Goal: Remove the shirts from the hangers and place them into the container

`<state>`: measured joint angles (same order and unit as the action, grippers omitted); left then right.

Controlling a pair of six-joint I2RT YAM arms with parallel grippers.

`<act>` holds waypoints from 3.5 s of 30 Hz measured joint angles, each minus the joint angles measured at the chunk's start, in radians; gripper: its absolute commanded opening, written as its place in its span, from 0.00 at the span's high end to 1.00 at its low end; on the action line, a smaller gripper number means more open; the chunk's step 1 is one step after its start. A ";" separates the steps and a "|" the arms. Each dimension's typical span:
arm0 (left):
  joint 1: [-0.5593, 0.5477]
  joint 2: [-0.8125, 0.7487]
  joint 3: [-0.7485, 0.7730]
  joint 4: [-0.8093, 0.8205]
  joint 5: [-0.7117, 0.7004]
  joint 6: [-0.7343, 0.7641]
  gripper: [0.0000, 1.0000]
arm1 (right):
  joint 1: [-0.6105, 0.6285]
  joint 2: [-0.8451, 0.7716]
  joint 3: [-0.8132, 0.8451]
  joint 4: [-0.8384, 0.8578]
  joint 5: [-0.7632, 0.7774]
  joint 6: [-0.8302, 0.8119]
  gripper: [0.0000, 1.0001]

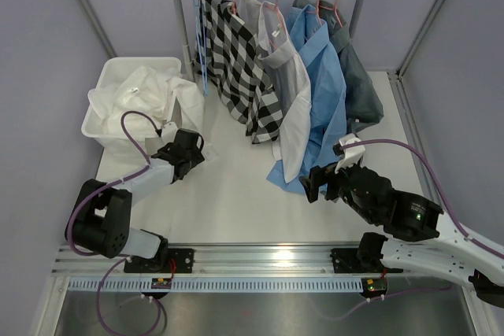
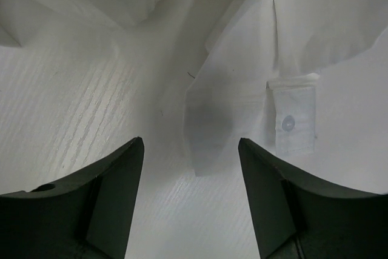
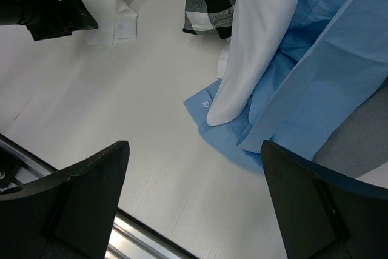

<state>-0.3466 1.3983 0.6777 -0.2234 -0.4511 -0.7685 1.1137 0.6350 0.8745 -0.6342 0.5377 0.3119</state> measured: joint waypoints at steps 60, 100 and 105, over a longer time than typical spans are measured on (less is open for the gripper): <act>0.410 -0.046 0.829 -0.196 -0.359 0.354 1.00 | 0.000 -0.049 -0.035 -0.014 0.001 0.021 0.00; 0.378 0.170 0.912 -0.226 -0.152 0.549 0.01 | 0.000 -0.052 -0.035 -0.021 0.003 0.007 0.01; 0.326 -0.200 0.687 -0.182 -0.170 0.497 0.01 | 0.000 -0.088 -0.042 -0.016 0.000 0.007 0.01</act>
<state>-0.0204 1.1988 1.3651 -0.4057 -0.6212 -0.2710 1.1137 0.5468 0.8330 -0.6502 0.5373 0.3187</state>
